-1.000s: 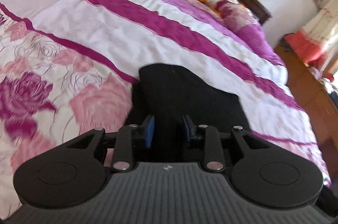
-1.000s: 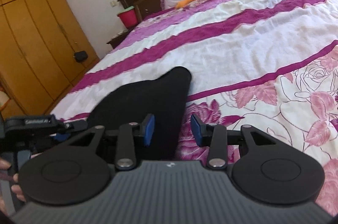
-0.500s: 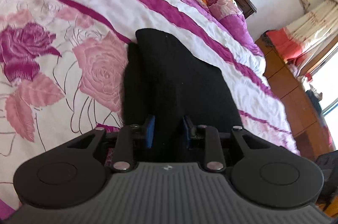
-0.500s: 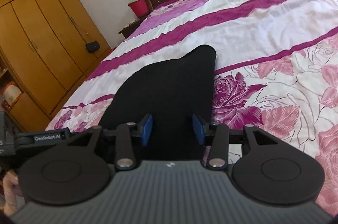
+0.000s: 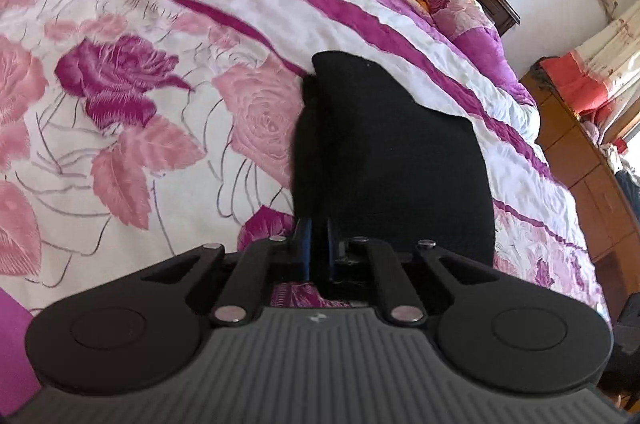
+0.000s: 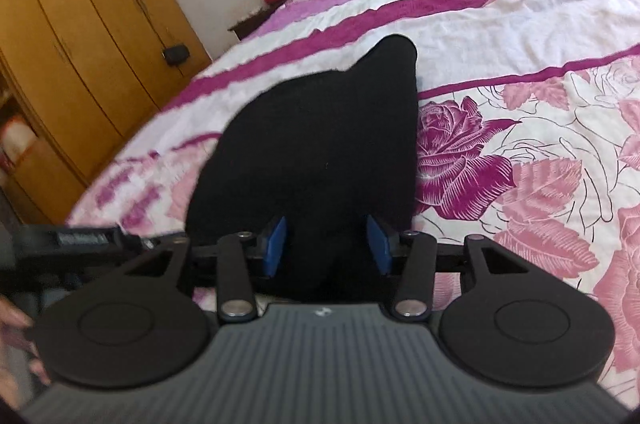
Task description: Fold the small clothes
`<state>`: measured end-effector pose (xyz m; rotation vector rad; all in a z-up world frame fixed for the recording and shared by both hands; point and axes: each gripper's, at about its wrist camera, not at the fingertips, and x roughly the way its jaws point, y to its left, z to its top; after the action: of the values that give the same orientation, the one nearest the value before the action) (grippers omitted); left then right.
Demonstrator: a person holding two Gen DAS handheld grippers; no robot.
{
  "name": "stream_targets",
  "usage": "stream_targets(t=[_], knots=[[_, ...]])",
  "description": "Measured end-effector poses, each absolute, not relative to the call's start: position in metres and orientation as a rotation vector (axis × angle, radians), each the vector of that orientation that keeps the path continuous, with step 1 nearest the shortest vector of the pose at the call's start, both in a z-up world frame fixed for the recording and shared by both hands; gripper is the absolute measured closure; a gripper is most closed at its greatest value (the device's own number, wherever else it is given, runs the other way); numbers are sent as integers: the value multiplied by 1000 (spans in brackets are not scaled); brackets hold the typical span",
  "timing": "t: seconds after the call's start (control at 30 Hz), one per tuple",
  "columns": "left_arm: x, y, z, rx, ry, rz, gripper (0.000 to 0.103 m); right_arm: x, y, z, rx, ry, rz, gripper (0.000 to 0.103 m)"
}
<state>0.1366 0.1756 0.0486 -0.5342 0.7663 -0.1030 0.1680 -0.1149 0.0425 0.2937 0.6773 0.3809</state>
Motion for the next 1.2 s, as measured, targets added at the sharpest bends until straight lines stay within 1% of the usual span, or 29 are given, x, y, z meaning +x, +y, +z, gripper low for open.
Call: stream_targets(t=[0.13, 0.17, 0.2, 0.23, 0.27, 0.3, 0.37, 0.4, 0.5, 0.67, 0.73, 0.77, 0.93, 1.1, 1.13, 1.17, 1.2], knots=[[131, 168, 63, -476, 737, -105, 92, 166, -121, 51, 303, 670, 389, 55], [130, 167, 67, -464, 728, -112, 89, 166, -126, 53, 330, 662, 393, 53], [129, 166, 71, -454, 719, -118, 83, 165, -132, 54, 362, 649, 398, 48], [128, 165, 75, -442, 710, -122, 79, 165, -138, 56, 400, 633, 404, 46], [127, 163, 79, -431, 700, -128, 70, 164, -143, 58, 431, 615, 407, 42], [125, 162, 81, -422, 690, -130, 58, 165, -148, 59, 452, 600, 408, 39], [124, 160, 85, -408, 661, -105, 47, 167, -155, 61, 478, 580, 403, 35], [123, 158, 86, -404, 645, -92, 44, 170, -158, 61, 485, 580, 396, 34], [129, 157, 82, -420, 642, -104, 43, 182, -168, 52, 524, 602, 356, 32], [147, 155, 61, -482, 704, -116, 42, 202, -177, 28, 631, 651, 364, 32], [154, 154, 51, -483, 724, -107, 39, 207, -177, 17, 686, 662, 395, 32], [158, 155, 47, -493, 730, -115, 36, 209, -175, 13, 701, 663, 407, 32], [168, 166, 32, -595, 728, -169, 35, 220, -155, 8, 649, 655, 462, 32], [173, 158, 28, -579, 716, -209, 35, 230, -146, 4, 648, 644, 490, 31], [174, 157, 28, -574, 715, -215, 36, 232, -146, 4, 662, 644, 496, 31], [174, 156, 27, -575, 715, -222, 39, 234, -146, 3, 670, 644, 504, 32], [174, 156, 27, -580, 716, -231, 47, 236, -147, 4, 672, 645, 513, 36]])
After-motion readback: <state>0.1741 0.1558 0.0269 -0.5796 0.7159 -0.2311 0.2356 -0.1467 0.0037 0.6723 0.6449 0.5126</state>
